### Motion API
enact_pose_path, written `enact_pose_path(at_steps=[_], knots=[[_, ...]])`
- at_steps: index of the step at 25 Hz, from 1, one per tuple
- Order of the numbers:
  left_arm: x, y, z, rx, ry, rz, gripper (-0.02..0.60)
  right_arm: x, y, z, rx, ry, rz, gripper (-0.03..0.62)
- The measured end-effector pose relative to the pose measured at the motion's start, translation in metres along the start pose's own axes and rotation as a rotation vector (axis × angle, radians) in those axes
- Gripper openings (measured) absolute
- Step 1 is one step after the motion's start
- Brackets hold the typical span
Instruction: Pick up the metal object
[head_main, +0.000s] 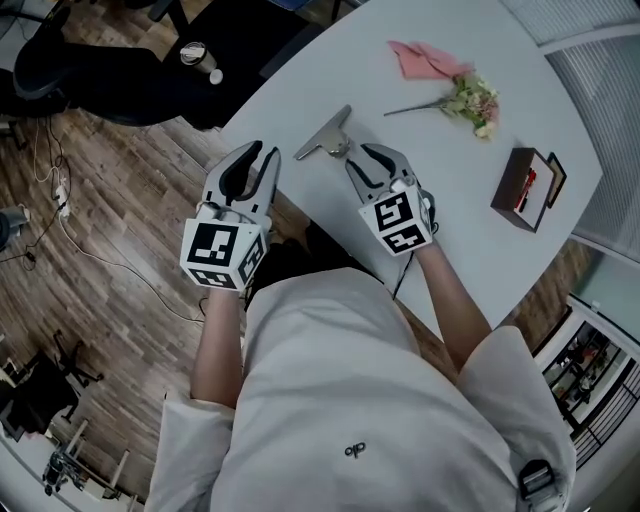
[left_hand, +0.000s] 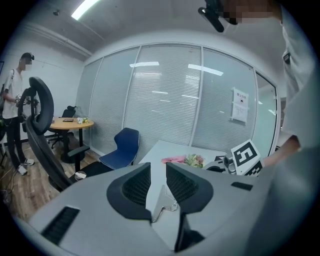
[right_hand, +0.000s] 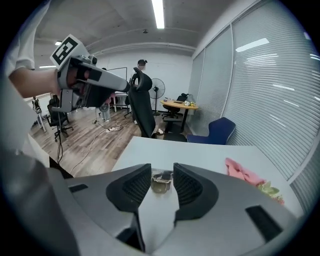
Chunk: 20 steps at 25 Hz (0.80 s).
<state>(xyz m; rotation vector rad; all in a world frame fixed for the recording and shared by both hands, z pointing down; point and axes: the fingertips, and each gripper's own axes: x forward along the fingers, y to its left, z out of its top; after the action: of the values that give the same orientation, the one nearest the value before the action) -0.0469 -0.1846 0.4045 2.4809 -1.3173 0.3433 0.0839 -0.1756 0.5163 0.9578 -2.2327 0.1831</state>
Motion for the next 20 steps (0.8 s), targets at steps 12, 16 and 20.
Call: enact_pose_path(at_steps=[12,16,20], knots=[[0.005,-0.004,-0.003,0.013,0.02,0.014,0.087,0.033,0.002,-0.025,-0.226,0.055,0.038,0.144],[0.006,-0.003,-0.006,0.015,0.026,0.021,0.087,0.043,0.003,-0.032,-0.293,0.072,0.05,0.143],[0.006,-0.001,-0.009,0.008,0.026,0.03,0.087,0.05,0.005,-0.04,-0.377,0.097,0.052,0.14]])
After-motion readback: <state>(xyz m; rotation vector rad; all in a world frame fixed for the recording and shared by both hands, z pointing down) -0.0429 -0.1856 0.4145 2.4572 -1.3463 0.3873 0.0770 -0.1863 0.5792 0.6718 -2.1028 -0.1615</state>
